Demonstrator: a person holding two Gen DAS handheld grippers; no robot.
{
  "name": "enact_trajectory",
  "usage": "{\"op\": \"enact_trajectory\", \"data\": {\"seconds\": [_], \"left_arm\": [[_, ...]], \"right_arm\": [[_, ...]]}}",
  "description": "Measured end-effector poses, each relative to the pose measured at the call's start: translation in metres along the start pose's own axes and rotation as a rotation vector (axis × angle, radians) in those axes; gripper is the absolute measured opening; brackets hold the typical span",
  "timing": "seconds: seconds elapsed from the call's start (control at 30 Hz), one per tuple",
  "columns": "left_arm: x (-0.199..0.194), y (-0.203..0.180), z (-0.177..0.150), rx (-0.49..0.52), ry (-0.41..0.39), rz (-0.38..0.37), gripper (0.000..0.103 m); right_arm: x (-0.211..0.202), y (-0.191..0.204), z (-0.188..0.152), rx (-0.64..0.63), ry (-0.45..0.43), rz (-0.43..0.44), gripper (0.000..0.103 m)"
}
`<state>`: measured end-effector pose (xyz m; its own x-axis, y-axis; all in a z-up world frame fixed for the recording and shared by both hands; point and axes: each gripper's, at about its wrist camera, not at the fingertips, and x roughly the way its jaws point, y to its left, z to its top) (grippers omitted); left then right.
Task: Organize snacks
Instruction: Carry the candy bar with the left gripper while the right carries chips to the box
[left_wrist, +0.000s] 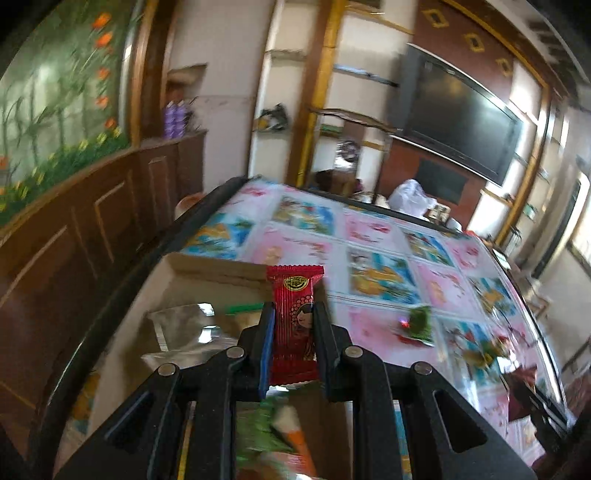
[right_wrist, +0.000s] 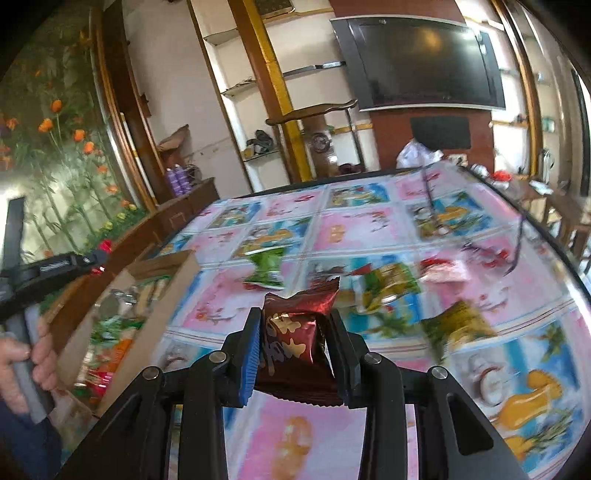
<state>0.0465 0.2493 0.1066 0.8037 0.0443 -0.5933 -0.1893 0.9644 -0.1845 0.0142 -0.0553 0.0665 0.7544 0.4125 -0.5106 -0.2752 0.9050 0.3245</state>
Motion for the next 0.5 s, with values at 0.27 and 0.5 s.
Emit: {"op": "enact_trajectory", "data": {"seconds": [0.27, 0.5], "left_arm": [[0.039, 0.078, 0.005, -0.147, 0.16, 0.018, 0.019], [0.044, 0.083, 0.002, -0.139, 0.194, 0.034, 0.019]], "right_arm": [[0.027, 0.078, -0.011, 0.01, 0.08, 0.22, 0.037], [0.074, 0.162, -0.02, -0.082, 0.189, 0.339, 0.038]]}}
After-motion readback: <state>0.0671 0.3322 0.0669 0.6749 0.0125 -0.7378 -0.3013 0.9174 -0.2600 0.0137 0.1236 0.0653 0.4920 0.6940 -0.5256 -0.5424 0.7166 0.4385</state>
